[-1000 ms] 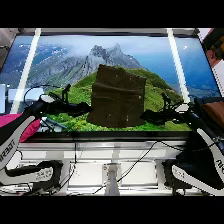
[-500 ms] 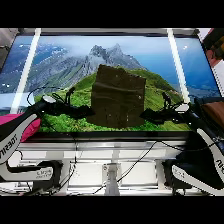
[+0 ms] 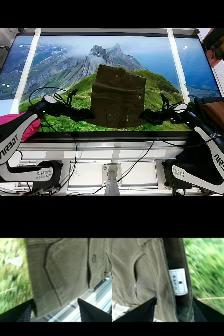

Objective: Fold the clothes and pants, and hang the long-sleeved shirts on hangers.

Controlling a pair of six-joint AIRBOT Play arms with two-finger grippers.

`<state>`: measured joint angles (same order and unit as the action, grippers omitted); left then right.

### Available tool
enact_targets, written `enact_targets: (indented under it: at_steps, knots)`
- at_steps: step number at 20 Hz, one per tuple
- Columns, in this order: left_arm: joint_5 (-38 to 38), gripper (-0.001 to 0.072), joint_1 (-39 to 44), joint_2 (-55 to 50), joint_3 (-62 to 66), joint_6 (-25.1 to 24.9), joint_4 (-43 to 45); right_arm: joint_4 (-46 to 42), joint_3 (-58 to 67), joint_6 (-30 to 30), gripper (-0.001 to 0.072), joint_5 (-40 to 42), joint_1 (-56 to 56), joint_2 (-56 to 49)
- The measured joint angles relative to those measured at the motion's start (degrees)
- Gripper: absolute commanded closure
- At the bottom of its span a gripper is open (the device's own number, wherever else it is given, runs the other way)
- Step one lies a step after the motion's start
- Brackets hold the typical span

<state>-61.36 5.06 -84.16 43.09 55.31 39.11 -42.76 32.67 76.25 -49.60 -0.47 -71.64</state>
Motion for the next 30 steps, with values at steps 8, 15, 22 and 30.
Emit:
enact_targets:
  at_steps: [8, 15, 22, 30]
  knots:
    - [2.6, 0.0431, 3.5, -2.2, 0.0, 0.0, -1.2, 3.0, 0.0, -0.8, 0.0447, 3.5, 2.9, -0.7]
    - [0.9, 0.0671, 3.2, -2.1, 0.0, -0.2, -1.1, 3.6, 0.4, -0.9, 0.0656, 2.3, 3.7, -0.3]
    - [-7.4, 0.0673, -1.5, 10.1, 0.0, 1.0, -1.9, 3.8, 1.1, -1.4, 0.0656, -7.9, 3.7, 7.9]
    - [-8.2, 0.0673, -3.7, 32.8, 0.0, 12.3, -2.1, 7.4, 1.1, 5.8, 0.0656, -12.6, 3.7, 23.9]
